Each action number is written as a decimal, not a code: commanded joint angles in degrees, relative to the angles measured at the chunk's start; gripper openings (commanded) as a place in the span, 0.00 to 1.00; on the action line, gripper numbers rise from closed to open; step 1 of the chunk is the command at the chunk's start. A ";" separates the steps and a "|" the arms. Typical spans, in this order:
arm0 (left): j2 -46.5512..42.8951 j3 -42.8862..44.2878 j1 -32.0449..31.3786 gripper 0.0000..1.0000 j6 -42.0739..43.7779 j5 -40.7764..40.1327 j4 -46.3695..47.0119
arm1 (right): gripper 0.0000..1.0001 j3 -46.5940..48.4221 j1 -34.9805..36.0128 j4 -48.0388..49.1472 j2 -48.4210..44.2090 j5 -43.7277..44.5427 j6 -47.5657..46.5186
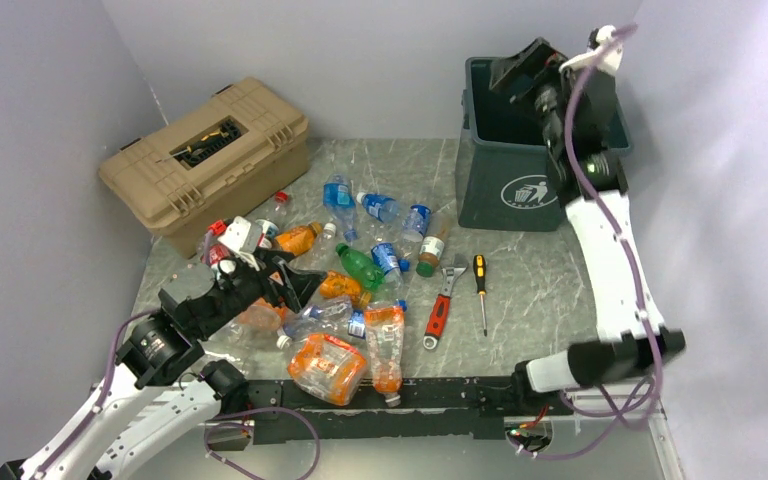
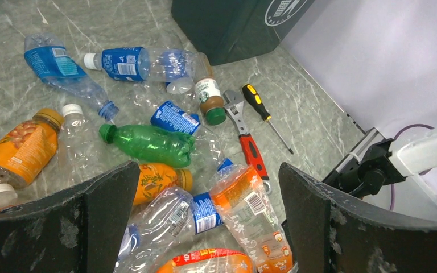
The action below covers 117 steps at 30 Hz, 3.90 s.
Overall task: Put the plastic bottles in the bin
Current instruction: Place the plastic bottle in the trash bin, then pick up the plastic bottle from the corner of the board.
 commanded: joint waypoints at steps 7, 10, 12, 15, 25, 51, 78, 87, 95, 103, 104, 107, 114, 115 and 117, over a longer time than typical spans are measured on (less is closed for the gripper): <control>1.06 2.32 -0.16 0.99 -1.78 -1.87 -0.25 | 1.00 -35.55 14.18 23.51 -25.08 -28.20 19.03; 1.76 2.44 -0.18 0.99 -2.25 -1.87 -0.46 | 1.00 -41.61 26.41 11.78 -28.11 -17.19 8.04; 2.30 2.62 -0.18 0.99 -2.46 -3.46 -0.81 | 1.00 -46.43 30.85 6.89 -29.63 -13.95 7.45; 2.98 2.89 -0.15 0.99 -2.21 -3.25 -1.02 | 1.00 -56.66 34.93 4.87 -32.56 -11.34 11.85; 3.01 1.59 -0.12 0.99 -1.76 -2.64 0.55 | 0.90 -75.55 40.14 6.13 -45.95 -10.50 18.12; 10.32 3.41 0.04 0.98 0.95 1.91 -0.23 | 0.75 -76.10 74.85 2.36 -24.36 7.85 36.94; 8.32 2.78 0.01 0.98 0.25 4.66 0.85 | 0.83 -71.02 71.27 11.76 -12.59 8.12 27.76; 8.55 2.67 0.00 0.98 0.08 4.76 0.79 | 0.58 -71.44 70.36 15.70 -11.19 6.61 24.98; 7.57 1.92 -0.02 0.96 -0.48 4.26 1.64 | 0.31 -69.07 70.77 11.32 -18.87 8.85 19.84; 3.25 -1.28 -0.05 1.00 0.13 6.69 7.29 | 0.32 -58.71 69.52 -2.29 -31.68 -1.36 4.58; 2.75 -1.60 -0.04 0.99 0.44 7.88 8.30 | 0.32 -56.67 68.89 -4.52 -31.63 -3.35 3.37; 1.87 -1.84 -0.05 0.99 1.66 14.55 11.90 | 0.32 -51.59 67.16 -10.74 -31.31 -6.50 1.22; 4.62 -0.70 -0.08 1.00 1.49 28.67 15.11 | 0.30 -44.52 62.74 -21.10 -30.31 -10.98 -3.29; 5.96 0.20 -0.02 1.00 1.68 30.36 14.16 | 0.30 -43.42 62.72 -23.08 -29.73 -11.68 -4.02; 9.47 2.74 -0.07 0.99 2.39 34.07 12.19 | 0.29 -41.35 62.72 -26.18 -28.95 -13.62 -5.44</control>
